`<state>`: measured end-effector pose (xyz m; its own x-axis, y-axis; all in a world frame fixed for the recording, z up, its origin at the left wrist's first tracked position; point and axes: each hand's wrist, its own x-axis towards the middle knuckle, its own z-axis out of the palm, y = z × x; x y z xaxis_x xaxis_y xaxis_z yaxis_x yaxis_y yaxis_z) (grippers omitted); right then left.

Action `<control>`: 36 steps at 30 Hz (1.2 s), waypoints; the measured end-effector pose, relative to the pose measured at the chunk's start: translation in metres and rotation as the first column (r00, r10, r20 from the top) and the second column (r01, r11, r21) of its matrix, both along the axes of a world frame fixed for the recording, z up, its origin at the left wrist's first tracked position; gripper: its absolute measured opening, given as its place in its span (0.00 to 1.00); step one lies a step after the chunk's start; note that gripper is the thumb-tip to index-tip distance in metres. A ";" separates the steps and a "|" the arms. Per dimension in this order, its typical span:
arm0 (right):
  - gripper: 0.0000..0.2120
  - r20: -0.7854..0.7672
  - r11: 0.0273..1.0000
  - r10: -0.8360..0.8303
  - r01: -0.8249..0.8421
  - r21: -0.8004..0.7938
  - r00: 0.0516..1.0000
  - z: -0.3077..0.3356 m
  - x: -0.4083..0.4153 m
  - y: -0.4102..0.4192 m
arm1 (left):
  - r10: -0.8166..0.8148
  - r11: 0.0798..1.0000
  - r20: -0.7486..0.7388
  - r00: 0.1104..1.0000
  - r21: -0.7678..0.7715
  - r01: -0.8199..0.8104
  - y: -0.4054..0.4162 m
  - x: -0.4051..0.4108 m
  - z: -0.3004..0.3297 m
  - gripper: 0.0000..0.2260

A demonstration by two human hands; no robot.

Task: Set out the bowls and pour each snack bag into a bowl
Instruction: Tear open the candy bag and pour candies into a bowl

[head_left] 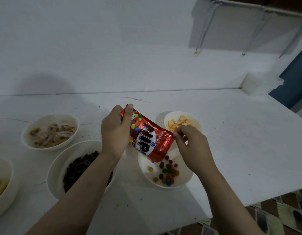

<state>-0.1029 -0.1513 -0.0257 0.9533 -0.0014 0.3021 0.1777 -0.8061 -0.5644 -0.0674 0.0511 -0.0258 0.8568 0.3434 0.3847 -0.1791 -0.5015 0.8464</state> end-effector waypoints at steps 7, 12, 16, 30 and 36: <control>0.05 -0.040 1.000 0.002 -0.003 -0.011 0.999 0.003 0.001 0.001 | 0.009 0.999 0.005 1.000 0.038 -0.009 0.000 0.002 0.002 0.18; 0.04 -0.052 0.999 -0.009 0.007 -0.046 0.999 0.003 0.003 0.000 | -0.012 0.998 -0.019 1.000 0.057 0.013 -0.001 0.002 0.004 0.18; 0.05 -0.070 0.996 -0.025 0.019 -0.082 0.997 0.002 0.006 0.002 | -0.008 0.995 -0.022 1.000 0.098 0.010 0.001 0.003 0.005 0.17; 0.05 -0.086 0.993 -0.059 0.049 -0.107 0.995 0.000 0.001 0.006 | -0.057 0.978 -0.011 0.998 0.202 0.058 0.001 0.001 0.010 0.20; 0.03 -0.103 0.995 -0.022 0.012 -0.097 0.994 0.005 -0.002 0.001 | -0.085 0.969 0.040 0.996 0.238 0.074 0.002 -0.002 0.010 0.20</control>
